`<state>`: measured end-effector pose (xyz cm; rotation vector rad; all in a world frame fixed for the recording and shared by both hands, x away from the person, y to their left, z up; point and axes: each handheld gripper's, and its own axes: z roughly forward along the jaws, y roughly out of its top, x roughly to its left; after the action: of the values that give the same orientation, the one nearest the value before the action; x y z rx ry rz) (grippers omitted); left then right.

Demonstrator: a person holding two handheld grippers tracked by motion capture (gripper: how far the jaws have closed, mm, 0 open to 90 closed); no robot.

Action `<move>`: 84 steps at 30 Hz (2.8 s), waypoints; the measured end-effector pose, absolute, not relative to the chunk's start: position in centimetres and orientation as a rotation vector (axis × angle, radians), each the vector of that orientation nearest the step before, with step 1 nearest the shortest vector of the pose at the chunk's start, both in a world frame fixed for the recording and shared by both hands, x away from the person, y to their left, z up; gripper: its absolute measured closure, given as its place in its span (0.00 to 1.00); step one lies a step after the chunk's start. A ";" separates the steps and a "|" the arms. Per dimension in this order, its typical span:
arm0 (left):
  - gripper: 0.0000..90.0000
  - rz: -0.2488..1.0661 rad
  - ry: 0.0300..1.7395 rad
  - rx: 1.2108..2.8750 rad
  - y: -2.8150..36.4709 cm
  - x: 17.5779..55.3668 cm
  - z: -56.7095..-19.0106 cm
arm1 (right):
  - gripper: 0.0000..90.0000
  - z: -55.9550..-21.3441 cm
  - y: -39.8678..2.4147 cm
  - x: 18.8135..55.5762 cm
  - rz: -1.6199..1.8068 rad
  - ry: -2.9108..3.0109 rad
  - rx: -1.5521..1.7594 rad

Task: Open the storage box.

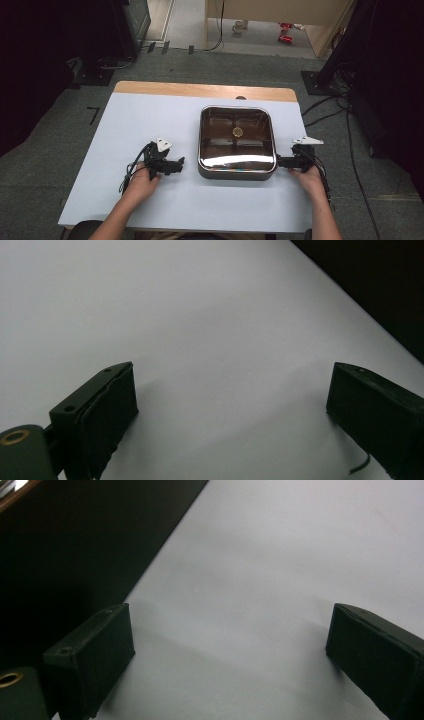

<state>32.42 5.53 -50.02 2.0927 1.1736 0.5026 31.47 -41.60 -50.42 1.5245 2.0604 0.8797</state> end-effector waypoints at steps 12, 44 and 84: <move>0.06 0.504 1.177 2.093 5.5 32.4 -50.0 | 0.05 -50.4 -41.6 31.5 0.879 2.060 1.524; 0.24 0.185 1.001 2.163 6.3 34.9 -45.9 | 0.05 -50.4 -41.5 31.4 0.875 2.058 1.522; 0.31 -0.022 0.614 2.182 -1.2 39.1 -41.5 | 0.05 -50.4 -41.6 31.5 0.876 2.060 1.519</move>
<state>39.13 -1.24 -41.46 2.1823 0.6139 -0.0221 31.45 -41.58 -50.44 1.5188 2.0597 0.8758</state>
